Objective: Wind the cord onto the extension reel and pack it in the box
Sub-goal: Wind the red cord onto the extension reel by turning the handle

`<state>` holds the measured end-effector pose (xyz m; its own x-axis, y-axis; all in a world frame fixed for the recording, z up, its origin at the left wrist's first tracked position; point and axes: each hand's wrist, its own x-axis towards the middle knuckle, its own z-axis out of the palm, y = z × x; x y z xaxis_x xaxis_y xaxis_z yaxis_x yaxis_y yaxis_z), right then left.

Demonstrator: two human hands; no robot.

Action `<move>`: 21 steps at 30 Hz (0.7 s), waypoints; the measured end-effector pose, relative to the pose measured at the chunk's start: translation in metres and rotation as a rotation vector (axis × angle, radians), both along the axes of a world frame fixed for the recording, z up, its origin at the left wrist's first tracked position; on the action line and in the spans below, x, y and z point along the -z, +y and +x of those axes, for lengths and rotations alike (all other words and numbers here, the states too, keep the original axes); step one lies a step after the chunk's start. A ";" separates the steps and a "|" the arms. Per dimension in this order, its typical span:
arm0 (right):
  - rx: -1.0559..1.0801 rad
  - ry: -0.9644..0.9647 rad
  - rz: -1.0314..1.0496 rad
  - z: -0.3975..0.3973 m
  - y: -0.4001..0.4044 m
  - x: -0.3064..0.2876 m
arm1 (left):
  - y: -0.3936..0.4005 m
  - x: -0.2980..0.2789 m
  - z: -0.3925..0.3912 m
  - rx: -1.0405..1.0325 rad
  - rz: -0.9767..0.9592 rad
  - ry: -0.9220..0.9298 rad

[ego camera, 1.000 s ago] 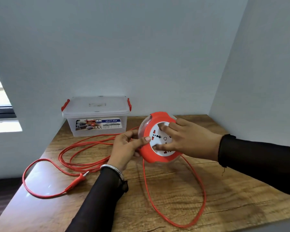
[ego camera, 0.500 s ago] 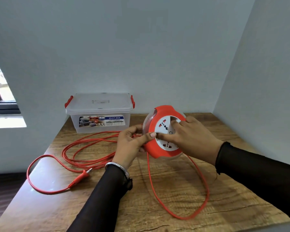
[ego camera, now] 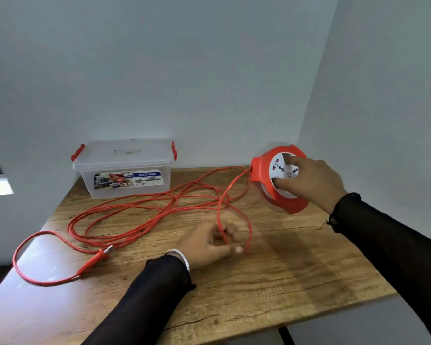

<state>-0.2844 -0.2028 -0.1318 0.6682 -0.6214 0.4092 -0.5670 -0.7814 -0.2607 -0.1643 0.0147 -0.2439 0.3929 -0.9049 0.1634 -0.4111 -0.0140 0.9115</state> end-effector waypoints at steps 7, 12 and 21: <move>0.042 0.307 0.226 -0.036 -0.016 0.023 | 0.018 -0.024 0.038 -0.650 0.133 -0.463; -0.043 0.371 0.381 -0.017 0.019 0.040 | 0.027 -0.058 0.076 -0.816 0.187 -0.160; -0.089 0.395 0.294 0.019 0.071 0.050 | 0.024 -0.042 0.037 -0.889 0.226 -0.226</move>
<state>-0.2656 -0.1323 -0.1814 0.7924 -0.6061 -0.0695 -0.6013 -0.7568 -0.2564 -0.1274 0.0391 -0.2016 0.9345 -0.3087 0.1775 -0.3318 -0.5738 0.7488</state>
